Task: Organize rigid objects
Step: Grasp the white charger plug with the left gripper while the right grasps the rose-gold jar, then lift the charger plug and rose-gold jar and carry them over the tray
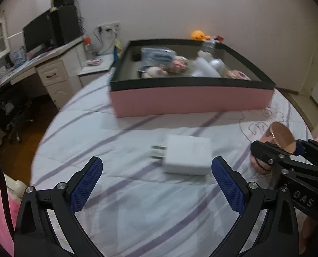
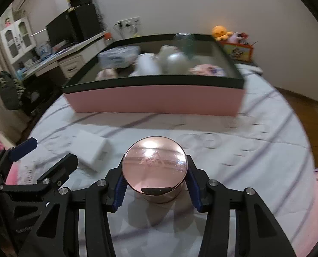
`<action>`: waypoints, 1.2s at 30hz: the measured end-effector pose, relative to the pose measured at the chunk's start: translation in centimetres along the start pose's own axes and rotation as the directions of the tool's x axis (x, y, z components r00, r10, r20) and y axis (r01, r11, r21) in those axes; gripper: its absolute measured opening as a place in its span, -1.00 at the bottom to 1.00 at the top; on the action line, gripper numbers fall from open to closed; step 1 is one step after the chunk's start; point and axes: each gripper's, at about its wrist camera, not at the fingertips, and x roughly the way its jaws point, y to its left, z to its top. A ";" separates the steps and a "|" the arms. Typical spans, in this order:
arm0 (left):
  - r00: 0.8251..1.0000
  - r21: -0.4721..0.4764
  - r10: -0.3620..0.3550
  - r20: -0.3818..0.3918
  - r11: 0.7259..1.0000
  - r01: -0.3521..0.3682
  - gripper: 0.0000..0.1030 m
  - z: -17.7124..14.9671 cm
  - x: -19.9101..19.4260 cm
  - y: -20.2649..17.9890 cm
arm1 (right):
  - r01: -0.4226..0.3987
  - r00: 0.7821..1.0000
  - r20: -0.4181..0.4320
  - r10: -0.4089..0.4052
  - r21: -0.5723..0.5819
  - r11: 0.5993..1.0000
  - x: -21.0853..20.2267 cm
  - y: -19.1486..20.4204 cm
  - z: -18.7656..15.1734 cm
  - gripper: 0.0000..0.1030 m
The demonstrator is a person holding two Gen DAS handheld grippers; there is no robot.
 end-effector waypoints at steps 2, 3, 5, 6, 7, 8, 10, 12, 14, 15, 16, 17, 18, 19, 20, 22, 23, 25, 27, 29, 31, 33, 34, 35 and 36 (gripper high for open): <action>0.999 0.000 0.015 -0.036 1.000 -0.015 1.00 0.3 1.2 -0.5 | 0.016 1.000 0.005 -0.016 0.011 1.000 -0.4 -0.9 -0.2 -0.03; 0.997 0.002 0.022 -0.071 1.000 -0.022 1.00 0.4 2.0 -0.7 | 0.015 1.000 0.005 -0.015 0.018 1.000 -0.5 -1.2 -0.3 -0.03; 0.992 0.012 0.019 -0.122 1.000 -0.018 1.00 0.6 3.5 -1.3 | -0.006 1.000 0.006 0.006 0.031 0.999 -0.5 -1.7 -0.4 -0.02; 0.993 0.015 0.020 -0.118 1.000 -0.018 0.97 0.8 3.7 -1.6 | -0.005 1.000 0.007 0.005 0.029 1.000 -0.5 -1.6 -0.4 -0.03; 0.995 0.014 0.014 -0.103 1.000 -0.013 0.86 1.0 3.5 -1.7 | -0.002 1.000 0.010 0.002 0.023 1.000 -0.6 -1.4 -0.5 -0.02; 0.996 0.013 0.007 -0.092 1.000 -0.006 0.51 1.1 3.3 -1.7 | -0.001 1.000 0.010 0.000 0.020 1.000 -0.4 -1.5 -0.3 -0.02; 0.997 0.018 0.005 -0.078 1.000 -0.004 0.30 1.2 2.9 -2.0 | 0.003 1.000 0.014 -0.003 0.012 1.000 -0.4 -1.3 -0.3 -0.02; 0.998 0.035 0.017 -0.065 0.999 -0.014 0.29 1.0 2.5 -2.4 | -0.005 1.000 0.019 0.004 0.016 1.000 -0.2 -1.3 -0.1 -0.02; 0.999 0.019 0.011 -0.044 1.000 -0.010 0.29 0.8 1.7 -2.4 | -0.016 0.999 0.028 0.015 0.017 1.000 -0.6 -1.4 -0.3 -0.02; 1.000 0.006 0.002 -0.020 1.000 -0.002 0.29 0.7 0.9 -2.4 | -0.018 0.999 0.037 0.017 0.016 1.000 -0.9 -1.3 -0.4 -0.02; 1.000 -0.003 -0.002 0.010 1.000 0.002 0.29 0.6 -0.2 -2.4 | -0.022 0.998 0.053 0.022 0.012 1.000 -1.4 -1.0 -0.5 -0.02; 1.000 -0.006 0.004 0.031 1.000 -0.004 0.29 0.5 -1.0 -2.3 | -0.026 0.997 0.070 0.025 0.006 1.000 -2.0 -0.9 -0.7 -0.02; 0.998 -0.013 0.010 0.068 1.000 -0.009 0.29 0.5 -2.3 -2.2 | -0.027 0.996 0.090 0.027 0.000 1.000 -2.6 -0.6 -0.8 -0.03; 0.995 -0.020 0.004 0.097 1.000 -0.002 0.29 0.5 -3.3 -2.1 | -0.021 0.994 0.111 0.022 -0.005 1.000 -3.2 -0.4 -0.8 -0.03; 0.992 -0.030 -0.005 0.126 0.999 0.009 0.29 0.5 -4.5 -2.0 | -0.012 0.989 0.149 0.013 -0.011 1.000 -4.3 -0.1 -0.8 -0.03; 0.983 -0.039 -0.007 0.181 0.999 0.015 0.29 0.6 -6.9 -1.7 | 0.002 0.981 0.195 0.002 -0.021 1.000 -6.0 0.4 -0.7 -0.03; 0.976 -0.039 -0.001 0.216 0.999 0.010 0.29 0.6 -8.3 -1.7 | 0.007 0.973 0.230 0.000 -0.027 1.000 -7.2 0.6 -0.7 -0.03; 0.959 -0.041 0.020 0.282 0.999 -0.009 0.29 0.5 -11.2 -1.6 | 0.016 0.959 0.282 -0.005 -0.037 0.999 -9.1 1.1 -0.8 -0.03; 0.940 -0.044 0.043 0.337 0.999 -0.030 0.29 0.4 -13.5 -1.6 | 0.021 0.938 0.345 -0.003 -0.049 0.999 -11.6 1.8 -0.9 -0.03; 0.919 -0.050 0.063 0.388 0.998 -0.047 0.29 0.3 -15.9 -1.6 | 0.029 0.918 0.397 -0.001 -0.064 0.998 -13.8 2.4 -0.9 -0.03; 0.904 -0.053 0.072 0.421 0.997 -0.055 0.29 0.2 -17.7 -1.4 | 0.035 0.904 0.428 0.000 -0.074 0.997 -15.3 3.0 -1.1 -0.03; 0.888 -0.058 0.087 0.452 0.996 -0.068 0.29 0.0 -19.3 -1.5 | 0.042 0.883 0.469 -0.001 -0.077 0.996 -17.0 3.6 -1.4 -0.02; 0.877 -0.063 0.096 0.471 0.995 -0.075 0.29 -0.1 -20.1 -1.5 | 0.044 0.875 0.485 -0.001 -0.077 0.996 -17.7 3.7 -1.5 -0.03; 0.870 -0.067 0.106 0.481 0.994 -0.084 0.29 -0.2 -20.7 -1.4 | 0.046 0.864 0.504 -0.002 -0.076 0.996 -18.4 3.9 -1.5 -0.02; 0.861 -0.072 0.114 0.496 0.993 -0.090 0.29 -0.3 -21.4 -1.5 | 0.052 0.854 0.521 -0.005 -0.076 0.996 -19.0 4.1 -1.6 -0.02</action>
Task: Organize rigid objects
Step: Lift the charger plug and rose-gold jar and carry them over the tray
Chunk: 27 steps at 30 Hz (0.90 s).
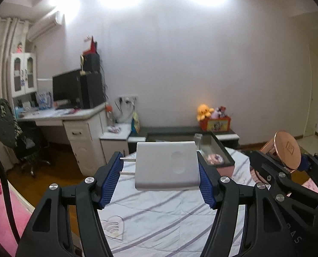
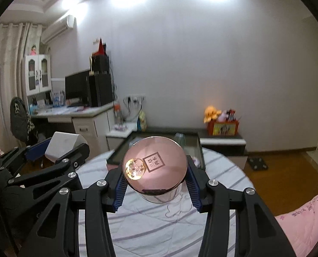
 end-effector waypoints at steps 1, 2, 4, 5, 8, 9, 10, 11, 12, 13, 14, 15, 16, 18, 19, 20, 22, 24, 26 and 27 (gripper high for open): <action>1.000 -0.002 0.004 0.018 1.000 -0.004 0.29 0.3 -0.6 0.1 | 0.005 1.000 0.020 -0.005 -0.005 1.000 -0.6 0.2 0.3 -0.02; 0.999 -0.006 0.003 0.032 1.000 -0.003 0.29 0.4 -1.2 0.1 | 0.006 0.999 0.032 -0.006 -0.007 1.000 -0.9 0.4 0.6 -0.02; 0.998 -0.013 -0.001 0.057 1.000 0.002 0.29 0.9 -2.3 0.3 | 0.008 0.998 0.069 -0.008 -0.005 1.000 -1.8 0.5 1.2 -0.02; 0.998 -0.015 -0.002 0.069 1.000 0.003 0.29 1.0 -2.7 0.3 | 0.015 0.997 0.078 -0.014 -0.008 1.000 -2.1 0.7 1.4 -0.02; 0.996 -0.010 0.004 0.090 1.000 -0.003 0.29 1.4 -3.6 0.3 | 0.024 0.994 0.109 -0.023 -0.010 1.000 -2.9 0.9 2.0 -0.02; 0.995 -0.010 0.004 0.098 1.000 -0.003 0.29 1.5 -3.8 0.4 | 0.026 0.993 0.117 -0.025 -0.012 1.000 -3.1 1.0 2.2 -0.02; 0.994 -0.010 0.004 0.106 1.000 -0.003 0.29 1.6 -3.9 0.4 | 0.027 0.992 0.123 -0.025 -0.014 1.000 -3.2 1.1 2.4 -0.02; 0.994 -0.010 0.006 0.112 1.000 -0.005 0.29 1.7 -3.9 0.4 | 0.026 0.991 0.131 -0.024 -0.013 1.000 -3.5 1.2 2.5 -0.02; 0.993 -0.011 0.006 0.115 1.000 -0.004 0.29 1.8 -3.9 0.4 | 0.027 0.991 0.134 -0.024 -0.014 1.000 -3.6 1.3 2.7 -0.02; 0.993 -0.012 0.003 0.114 1.000 -0.001 0.29 1.8 -3.8 0.5 | 0.027 0.990 0.137 -0.025 -0.016 1.000 -3.6 1.4 2.8 -0.02; 0.994 -0.014 0.000 0.113 1.000 0.001 0.29 1.9 -3.7 0.5 | 0.028 0.990 0.141 -0.026 -0.016 0.999 -3.7 1.5 2.8 -0.02; 0.994 -0.016 -0.001 0.113 1.000 0.003 0.29 2.0 -3.5 0.5 | 0.030 0.990 0.141 -0.027 -0.017 0.999 -3.6 1.5 2.9 -0.02; 0.993 -0.016 0.000 0.115 1.000 0.002 0.30 2.1 -3.4 0.4 | 0.029 0.989 0.142 -0.027 -0.017 0.999 -3.5 1.6 3.0 -0.02; 0.993 -0.014 0.001 0.118 1.000 0.001 0.29 2.1 -3.3 0.4 | 0.031 0.989 0.143 -0.028 -0.017 0.999 -3.4 1.5 3.0 -0.02; 0.993 -0.013 0.001 0.119 1.000 0.001 0.29 2.2 -3.2 0.3 | 0.033 0.989 0.145 -0.030 -0.018 0.999 -3.1 1.5 3.1 -0.02; 0.993 -0.010 0.000 0.122 1.000 0.001 0.29 2.3 -2.8 0.3 | 0.034 0.989 0.145 -0.031 -0.019 0.999 -3.0 1.5 3.1 -0.02; 0.992 0.002 -0.002 0.124 1.000 0.002 0.29 2.7 -2.0 -0.1 | 0.035 0.989 0.144 -0.032 -0.019 0.999 -2.6 1.3 3.1 -0.02; 0.993 0.012 -0.006 0.122 1.000 0.005 0.29 3.2 -0.7 -0.4 | 0.042 0.989 0.142 -0.039 -0.023 0.999 -1.7 1.1 3.4 -0.02; 0.993 0.016 -0.011 0.120 1.000 0.009 0.29 3.7 1.0 -0.7 | 0.051 0.989 0.140 -0.047 -0.027 0.998 -0.7 0.8 3.9 -0.02; 0.993 0.018 -0.012 0.120 1.000 0.010 0.30 3.8 1.7 -0.8 | 0.053 0.989 0.138 -0.049 -0.026 0.998 -0.1 0.7 4.1 -0.02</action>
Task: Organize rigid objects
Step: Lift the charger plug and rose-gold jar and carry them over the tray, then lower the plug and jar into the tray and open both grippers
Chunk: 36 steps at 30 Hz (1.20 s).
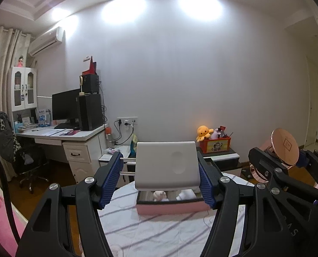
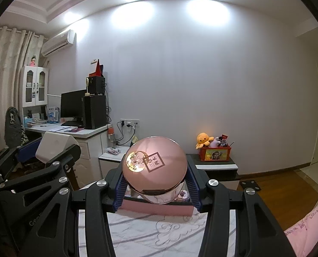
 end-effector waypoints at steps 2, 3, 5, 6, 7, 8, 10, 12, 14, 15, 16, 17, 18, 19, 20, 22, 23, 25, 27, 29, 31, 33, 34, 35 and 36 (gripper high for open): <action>1.000 0.013 -0.001 -0.012 1.000 0.001 0.30 0.1 2.0 -0.3 | 0.005 1.000 -0.008 -0.005 -0.001 1.000 1.7 -0.3 0.3 -0.02; 1.000 0.020 -0.004 -0.024 1.000 0.004 0.30 0.2 3.3 -0.4 | 0.005 1.000 -0.012 -0.005 -0.001 1.000 2.6 -0.4 0.4 -0.02; 0.999 0.023 -0.011 -0.049 1.000 0.012 0.30 0.3 6.0 -0.5 | 0.004 1.000 -0.029 -0.004 -0.004 1.000 4.6 -0.8 0.6 -0.02; 0.998 0.027 -0.012 -0.063 1.000 0.014 0.30 0.2 7.1 -0.6 | 0.005 0.999 -0.034 -0.005 -0.005 1.000 5.5 -0.9 0.7 -0.02; 0.997 0.033 -0.011 -0.079 0.999 0.014 0.30 0.1 8.4 -0.8 | 0.000 0.999 -0.050 -0.001 -0.003 1.000 7.1 -1.1 0.6 -0.02; 0.995 0.040 -0.008 -0.096 0.999 0.012 0.30 0.0 10.1 -0.9 | -0.001 0.998 -0.063 0.001 -0.002 1.000 8.0 -1.3 0.6 -0.02; 0.991 0.049 -0.019 -0.134 0.998 0.026 0.30 -0.3 12.8 -1.1 | -0.018 0.994 -0.104 0.019 0.009 1.000 11.0 -1.7 0.3 -0.02; 0.977 0.034 -0.051 -0.206 0.998 0.059 0.30 -0.9 16.4 -1.2 | -0.016 0.990 -0.141 0.017 0.008 1.000 13.7 -2.1 0.0 -0.02; 0.956 0.016 -0.079 -0.283 0.996 0.087 0.30 -1.9 20.0 -1.1 | -0.031 0.980 -0.198 0.036 0.029 0.999 16.9 -2.9 -0.7 -0.01; 0.939 0.009 -0.090 -0.331 0.995 0.098 0.30 -2.7 22.0 -1.2 | -0.044 0.971 -0.231 0.054 0.050 0.998 18.5 -3.3 -1.1 -0.01; 0.925 0.002 -0.092 -0.368 0.995 0.100 0.30 -3.4 23.6 -1.3 | -0.059 0.960 -0.269 0.079 0.083 0.995 20.4 -3.9 -1.6 -0.01; 0.911 -0.001 -0.094 -0.402 0.995 0.102 0.30 -4.2 25.1 -1.3 | -0.064 0.949 -0.302 0.093 0.102 0.993 21.9 -4.2 -2.2 -0.01; 0.896 -0.008 -0.096 -0.435 0.995 0.103 0.30 -5.0 26.6 -1.4 | -0.070 0.936 -0.336 0.105 0.117 0.991 23.4 -4.4 -2.8 0.00; 0.883 -0.012 -0.096 -0.460 0.995 0.101 0.30 -5.7 27.7 -1.4 | -0.075 0.924 -0.362 0.119 0.133 0.988 24.6 -4.7 -3.4 0.00; 0.868 -0.018 -0.100 -0.486 0.994 0.105 0.30 -6.4 28.8 -1.4 | -0.084 0.908 -0.396 0.139 0.154 0.985 26.1 -5.0 -4.1 0.00; 0.842 -0.009 -0.083 -0.533 0.996 0.093 0.30 -7.8 30.5 -1.6 | -0.088 0.876 -0.453 0.168 0.193 0.977 28.5 -5.4 -5.7 0.00; 0.836 0.001 -0.075 -0.543 0.996 0.090 0.30 -8.1 30.9 -1.8 | -0.086 0.864 -0.473 0.175 0.203 0.975 29.4 -5.6 -6.4 0.00; 0.832 0.009 -0.070 -0.551 0.996 0.090 0.30 -8.7 31.4 -2.0 | -0.076 0.847 -0.506 0.164 0.190 0.979 30.7 -5.5 -7.6 0.00; 0.821 -0.005 -0.075 -0.566 0.996 0.088 0.30 -9.0 31.8 -2.0 | -0.065 0.853 -0.502 0.141 0.166 0.984 31.0 -5.5 -7.9 0.01; 0.818 -0.014 -0.081 -0.569 0.996 0.089 0.32 -9.1 31.9 -1.9 | -0.069 0.851 -0.503 0.153 0.181 0.981 31.1 -5.7 -8.1 0.01; 0.829 0.006 -0.053 -0.556 0.998 0.068 0.41 -8.8 31.7 -1.9 | -0.062 0.845 -0.513 0.149 0.183 0.981 31.3 -5.8 -8.0 0.09; 0.840 0.000 -0.056 -0.539 0.998 0.067 0.51 -8.5 31.3 -1.5 | -0.042 0.852 -0.510 0.121 0.164 0.986 31.1 -6.0 -7.9 0.33; 0.843 -0.011 -0.062 -0.535 0.998 0.066 0.56 -8.2 31.0 -1.0 | -0.037 0.856 -0.504 0.118 0.167 0.985 30.8 -6.2 -7.9 0.40; 0.844 -0.025 -0.072 -0.531 0.997 0.069 0.64 -7.9 30.6 -0.8 | -0.036 0.857 -0.502 0.120 0.173 0.984 30.8 -6.4 -7.7 0.57; 0.850 -0.039 -0.090 -0.519 0.996 0.081 0.66 -7.6 30.0 -0.6 | -0.037 0.859 -0.496 0.125 0.184 0.982 30.3 -6.7 -7.6 0.66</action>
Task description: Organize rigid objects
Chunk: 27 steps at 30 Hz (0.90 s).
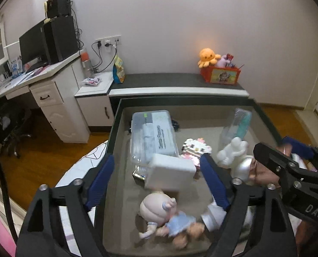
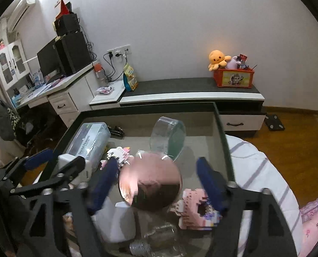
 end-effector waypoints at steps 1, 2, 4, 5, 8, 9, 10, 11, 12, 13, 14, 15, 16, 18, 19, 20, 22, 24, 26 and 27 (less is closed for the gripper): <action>1.000 0.001 -0.010 0.014 1.000 0.010 0.66 -0.1 -0.8 0.0 | -0.012 1.000 0.006 0.012 0.007 1.000 -0.5 -0.1 0.1 0.66; 1.000 0.004 -0.012 0.023 1.000 0.012 0.67 -0.2 -1.4 0.0 | -0.017 1.000 0.009 0.017 0.011 1.000 -1.0 -0.1 0.0 0.66; 0.999 0.009 -0.010 0.044 1.000 0.009 0.69 -0.7 -3.0 -0.1 | -0.016 1.000 0.021 0.015 0.007 1.000 -1.9 -0.1 -0.2 0.66; 0.998 0.011 -0.011 0.055 1.000 0.010 0.70 -0.9 -3.8 -0.1 | -0.014 0.999 0.031 0.014 0.002 1.000 -2.8 0.2 -0.4 0.66; 0.994 0.017 -0.014 0.112 1.000 0.012 0.73 -2.0 -7.1 -0.2 | -0.026 0.998 0.063 0.026 -0.003 1.000 -5.6 0.9 -1.3 0.66; 0.990 0.015 -0.009 0.139 1.000 0.007 0.77 -2.5 -8.7 -0.2 | -0.026 0.997 0.075 0.027 -0.006 1.000 -6.2 1.2 -1.4 0.66; 0.987 0.008 -0.003 0.158 1.000 0.002 0.80 -2.8 -9.9 0.0 | -0.025 0.995 0.097 0.026 -0.011 1.000 -7.7 1.5 -1.9 0.66; 0.984 0.001 -0.001 0.177 1.000 0.001 0.83 -3.0 -11.0 0.0 | -0.025 0.993 0.111 0.026 -0.012 1.000 -8.5 1.6 -2.2 0.66; 0.980 -0.006 0.004 0.200 1.000 -0.003 0.84 -3.4 -12.4 0.0 | -0.025 0.991 0.129 0.026 -0.016 1.000 -9.8 2.0 -2.7 0.66; 0.974 -0.005 0.015 0.225 1.000 -0.014 0.84 -4.0 -13.8 0.0 | -0.023 0.989 0.146 0.026 -0.025 0.999 -11.3 2.3 -3.3 0.66; 0.969 0.000 0.025 0.247 1.000 -0.026 0.85 -4.2 -14.9 0.0 | -0.024 0.986 0.164 0.029 -0.029 0.999 -12.5 2.5 -3.8 0.66; 0.960 0.009 0.042 0.275 0.999 -0.046 0.86 -4.7 -16.4 -0.1 | -0.022 0.984 0.177 0.027 -0.035 0.999 -13.4 2.7 -4.1 0.66; 0.951 0.016 0.059 0.303 0.998 -0.067 0.86 -5.4 -17.8 -0.3 | -0.009 0.981 0.194 0.018 -0.046 0.999 -14.7 3.1 -4.7 0.66; 0.938 0.023 0.076 0.338 0.996 -0.089 0.86 -6.8 -20.4 -0.6 | 0.011 0.973 0.233 0.001 -0.052 0.999 -16.8 3.8 -5.7 0.66; 0.935 0.023 0.074 0.346 0.996 -0.087 0.86 -7.1 -21.1 -0.5 | 0.018 0.969 0.247 -0.003 -0.057 0.998 -17.8 4.1 -6.1 0.66; 0.933 0.020 0.068 0.353 0.997 -0.080 0.86 -7.6 -22.1 -0.5 | 0.026 0.965 0.264 -0.009 -0.063 0.998 -19.1 4.5 -6.9 0.66; 0.929 0.013 0.059 0.364 0.998 -0.068 0.86 -8.7 -24.3 -0.5 | 0.040 0.954 0.298 -0.021 -0.060 0.997 -21.2 4.9 -8.1 0.66; 0.920 0.011 0.067 0.386 0.997 -0.077 0.89 -9.7 -26.2 -0.5 | 0.041 0.948 0.318 -0.020 -0.058 0.997 -22.9 5.4 -9.1 0.66; 0.907 0.004 0.078 0.413 0.996 -0.088 0.90 -10.7 -28.2 -0.5 | 0.042 0.942 0.335 -0.020 -0.057 0.997 -24.7 5.8 -10.0 0.66; 0.902 0.000 0.079 0.424 0.996 -0.087 0.91 -11.4 -29.0 -0.7 | 0.040 0.940 0.340 -0.017 -0.061 0.997 -25.5 5.9 -10.5 0.66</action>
